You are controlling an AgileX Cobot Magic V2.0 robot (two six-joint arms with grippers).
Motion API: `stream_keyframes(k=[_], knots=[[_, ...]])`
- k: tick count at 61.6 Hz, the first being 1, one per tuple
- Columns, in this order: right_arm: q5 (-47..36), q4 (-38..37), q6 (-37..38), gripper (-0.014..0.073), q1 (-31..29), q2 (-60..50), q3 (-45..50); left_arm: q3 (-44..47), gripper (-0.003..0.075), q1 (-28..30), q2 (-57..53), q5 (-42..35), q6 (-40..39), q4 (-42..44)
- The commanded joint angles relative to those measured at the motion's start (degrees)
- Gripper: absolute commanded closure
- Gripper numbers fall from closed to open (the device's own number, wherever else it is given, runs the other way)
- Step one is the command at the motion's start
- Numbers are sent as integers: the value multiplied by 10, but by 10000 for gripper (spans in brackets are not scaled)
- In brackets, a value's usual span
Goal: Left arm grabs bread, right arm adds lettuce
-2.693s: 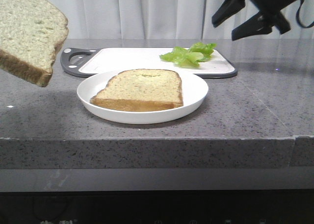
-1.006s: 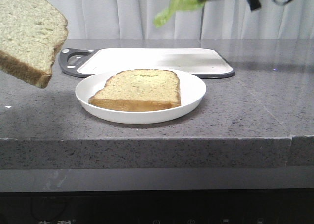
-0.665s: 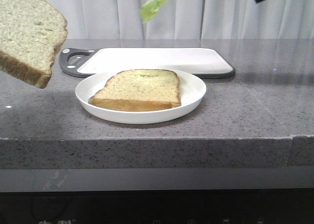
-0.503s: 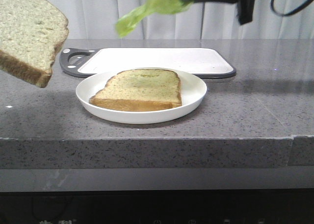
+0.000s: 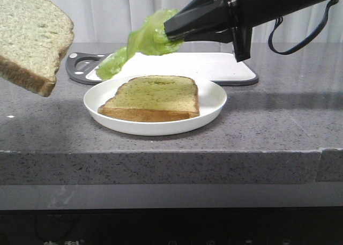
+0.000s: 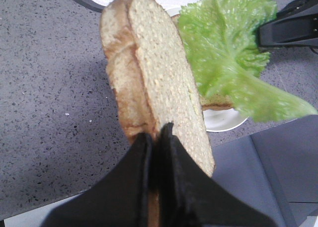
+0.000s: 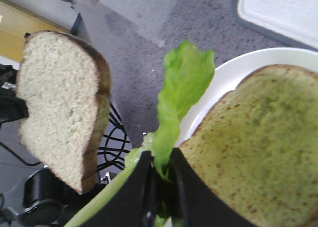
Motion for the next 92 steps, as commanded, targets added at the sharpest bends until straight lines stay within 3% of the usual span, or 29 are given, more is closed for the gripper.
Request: stream_keyframes(k=[1,13,20,34,49,60,81,92], knots=[[-16,12,-9,608,-1,-25,-12,-15,741,3,-6,-22,1,-30],[-28,-32,13,221,-1,-25,-12,-15,741,3,-6,-22,1,-30],[-17,-42,15,113,-2,-26,-15,-15,741,3,-6,-22,1,-30],[-36,-145,75,111,-32,-68,-30,-15,741,3,-6,-22,1,-30],[-44,-337,226,118,-64,-174,-47,-15,741,3,-6,-22,1,-30],[-33,-428,320,130,-64,-294,-43,-15,741,3,-6,-22,1,-30],[-32,-585,421,169,-64,-552,42,-15,741,3,-6,-22,1,-30],[-45,-630,467,169,-64,-638,102,-15,741,3,-6,-25,1,-30]])
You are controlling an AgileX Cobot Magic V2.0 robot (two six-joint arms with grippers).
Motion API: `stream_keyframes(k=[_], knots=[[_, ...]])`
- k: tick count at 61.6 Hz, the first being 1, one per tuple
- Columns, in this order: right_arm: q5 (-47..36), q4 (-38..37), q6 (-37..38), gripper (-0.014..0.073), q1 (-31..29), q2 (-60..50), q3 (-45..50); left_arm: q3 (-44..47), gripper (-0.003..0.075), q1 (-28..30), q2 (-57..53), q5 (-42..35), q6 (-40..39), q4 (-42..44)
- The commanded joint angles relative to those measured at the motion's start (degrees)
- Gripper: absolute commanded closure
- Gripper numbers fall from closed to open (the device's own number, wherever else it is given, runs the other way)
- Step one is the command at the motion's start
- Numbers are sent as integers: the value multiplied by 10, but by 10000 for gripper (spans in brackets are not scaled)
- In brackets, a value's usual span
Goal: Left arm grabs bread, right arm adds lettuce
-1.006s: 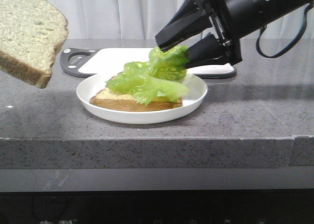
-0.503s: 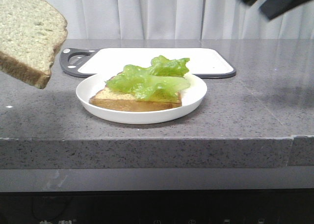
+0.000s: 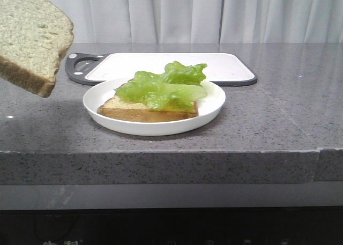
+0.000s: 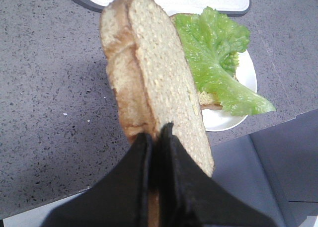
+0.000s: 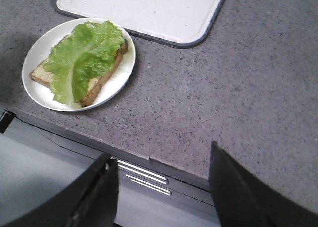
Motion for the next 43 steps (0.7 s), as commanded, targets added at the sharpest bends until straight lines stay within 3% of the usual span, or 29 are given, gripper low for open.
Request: stream_keyframes(k=[1,34,43], knots=[[-42,-12,18,169,-3,-28,13,-15,741,3,-6,-25,1,-30],[-63,-10,20,169,-3,-43,58,-15,741,3,-5,-64,1,-35],[-63,-10,20,169,-3,-43,58,-15,741,3,6,-66,44,-127]])
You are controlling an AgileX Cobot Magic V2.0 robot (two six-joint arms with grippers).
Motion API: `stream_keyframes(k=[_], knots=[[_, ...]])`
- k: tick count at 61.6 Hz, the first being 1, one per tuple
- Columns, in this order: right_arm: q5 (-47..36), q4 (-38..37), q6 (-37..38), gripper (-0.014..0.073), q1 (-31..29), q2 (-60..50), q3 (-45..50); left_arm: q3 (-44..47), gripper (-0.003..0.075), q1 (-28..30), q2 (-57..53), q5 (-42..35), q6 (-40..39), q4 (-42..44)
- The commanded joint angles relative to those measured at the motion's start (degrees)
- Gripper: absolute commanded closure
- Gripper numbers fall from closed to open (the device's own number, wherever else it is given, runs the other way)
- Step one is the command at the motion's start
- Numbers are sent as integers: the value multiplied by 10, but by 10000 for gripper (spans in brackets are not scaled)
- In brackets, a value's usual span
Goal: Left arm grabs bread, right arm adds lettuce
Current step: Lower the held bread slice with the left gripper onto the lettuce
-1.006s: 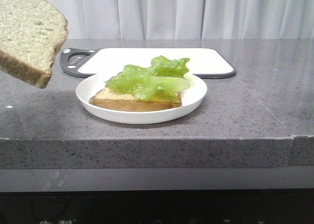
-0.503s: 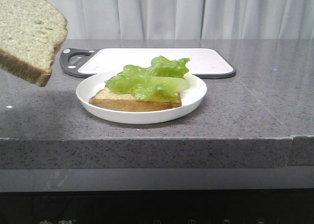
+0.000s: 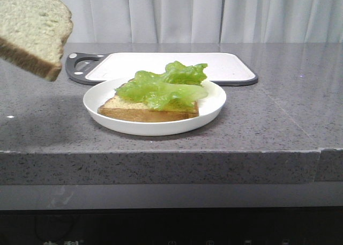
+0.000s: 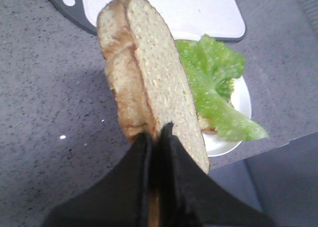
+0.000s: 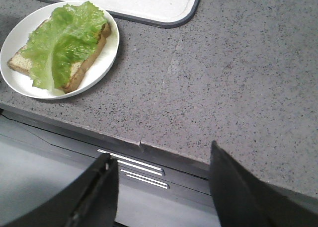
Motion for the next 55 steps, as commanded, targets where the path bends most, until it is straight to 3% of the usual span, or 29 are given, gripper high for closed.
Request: stream_keyframes(k=[1,6,18,33,55], knots=[[-35,6,0,169,-3,0,-14,-15,741,3,6,-26,46,-101],[-35,6,0,169,-3,0,-14,-16,741,3,30,-17,102,-190],[-35,6,0,169,-3,0,-14,-34,741,3,102,36,202,-309],[-35,6,0,169,-3,0,-14,-88,741,-6,201,92,230,-343],[-35,6,0,169,-3,0,-14,-133,741,-68,324,97,260,-402]])
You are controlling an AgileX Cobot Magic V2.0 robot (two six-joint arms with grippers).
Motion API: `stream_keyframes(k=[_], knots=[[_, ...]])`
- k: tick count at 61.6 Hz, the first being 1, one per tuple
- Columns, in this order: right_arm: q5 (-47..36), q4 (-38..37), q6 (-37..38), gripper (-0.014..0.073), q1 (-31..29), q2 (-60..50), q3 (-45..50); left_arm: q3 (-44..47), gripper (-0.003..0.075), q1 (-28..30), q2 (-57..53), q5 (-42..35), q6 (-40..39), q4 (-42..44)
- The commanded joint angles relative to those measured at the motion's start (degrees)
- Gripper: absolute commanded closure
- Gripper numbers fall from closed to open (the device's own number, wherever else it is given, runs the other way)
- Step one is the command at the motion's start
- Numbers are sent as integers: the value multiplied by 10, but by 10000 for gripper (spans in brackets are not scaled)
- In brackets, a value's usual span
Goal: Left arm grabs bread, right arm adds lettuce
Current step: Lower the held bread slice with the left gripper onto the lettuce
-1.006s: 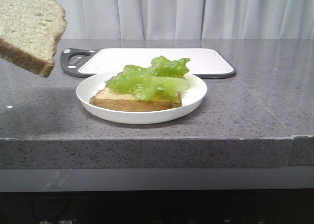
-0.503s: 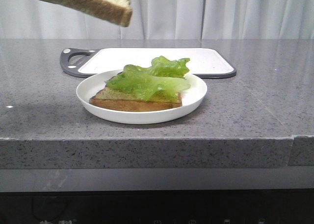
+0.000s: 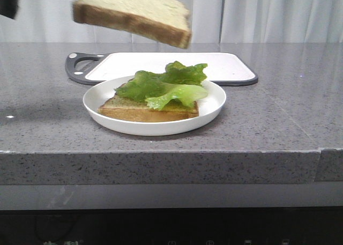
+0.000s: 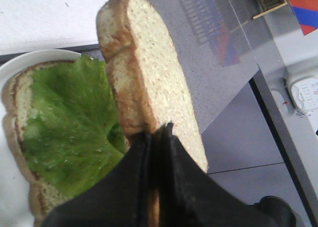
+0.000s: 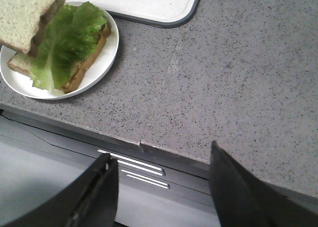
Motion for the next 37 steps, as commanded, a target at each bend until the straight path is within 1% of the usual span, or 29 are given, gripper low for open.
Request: stream_keyframes(k=[1,16,30,37], knots=[[-35,6,-1,169,-3,0,-14,-24,741,-10,6,16,11,-74],[-35,6,-1,169,-3,0,-14,-25,741,-18,58,28,12,-81],[-35,6,-1,169,-3,0,-14,-25,741,-18,75,32,10,-45],[-35,6,-1,169,-3,0,-14,-25,734,-18,75,36,10,-43]])
